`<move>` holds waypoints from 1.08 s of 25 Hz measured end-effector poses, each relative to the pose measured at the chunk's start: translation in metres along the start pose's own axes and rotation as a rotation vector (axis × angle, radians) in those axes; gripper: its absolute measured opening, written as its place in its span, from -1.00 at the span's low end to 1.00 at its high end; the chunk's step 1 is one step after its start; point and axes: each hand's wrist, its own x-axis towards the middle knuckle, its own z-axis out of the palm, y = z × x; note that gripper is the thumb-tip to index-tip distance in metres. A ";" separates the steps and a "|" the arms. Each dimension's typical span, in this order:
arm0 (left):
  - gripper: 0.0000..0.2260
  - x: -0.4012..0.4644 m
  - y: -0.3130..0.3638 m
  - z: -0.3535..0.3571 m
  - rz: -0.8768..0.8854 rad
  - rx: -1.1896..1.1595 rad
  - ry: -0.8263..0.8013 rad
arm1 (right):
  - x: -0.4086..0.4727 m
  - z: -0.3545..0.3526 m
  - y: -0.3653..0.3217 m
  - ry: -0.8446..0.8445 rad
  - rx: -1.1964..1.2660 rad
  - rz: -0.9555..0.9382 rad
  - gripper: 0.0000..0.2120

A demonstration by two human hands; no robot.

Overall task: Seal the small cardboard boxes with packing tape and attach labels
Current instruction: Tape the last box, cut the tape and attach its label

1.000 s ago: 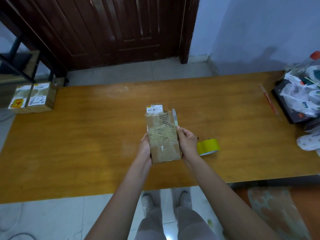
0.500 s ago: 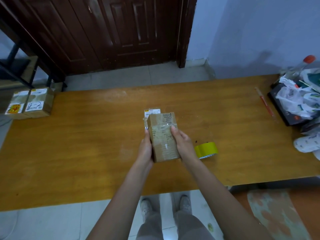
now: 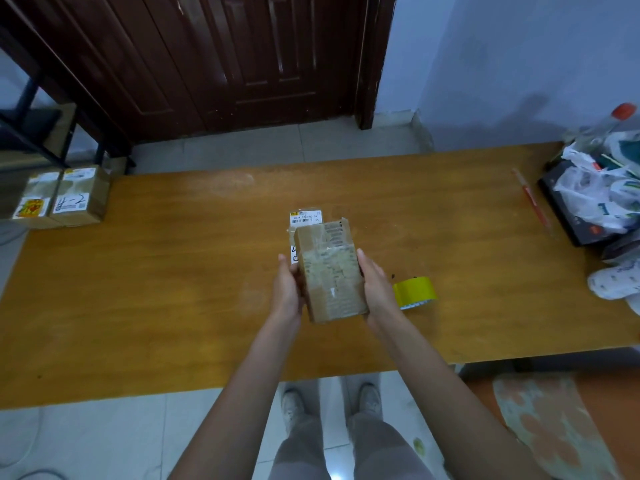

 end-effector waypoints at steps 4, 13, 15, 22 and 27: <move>-0.45 -0.009 -0.006 0.005 0.181 0.138 -0.121 | -0.003 -0.006 -0.003 -0.088 0.038 -0.029 -0.50; -0.47 -0.015 -0.020 0.004 0.146 0.200 -0.137 | -0.004 -0.014 0.008 0.153 -0.083 -0.149 -0.69; -0.47 -0.016 -0.017 0.007 0.144 0.260 -0.076 | -0.004 -0.015 0.006 0.153 -0.180 -0.119 -0.57; -0.44 -0.020 -0.014 0.010 0.372 0.603 0.109 | -0.014 0.007 0.005 0.203 -0.829 -0.313 -0.45; -0.38 -0.015 -0.015 0.001 0.451 0.728 0.121 | -0.011 0.004 0.008 0.200 -0.993 -0.492 -0.48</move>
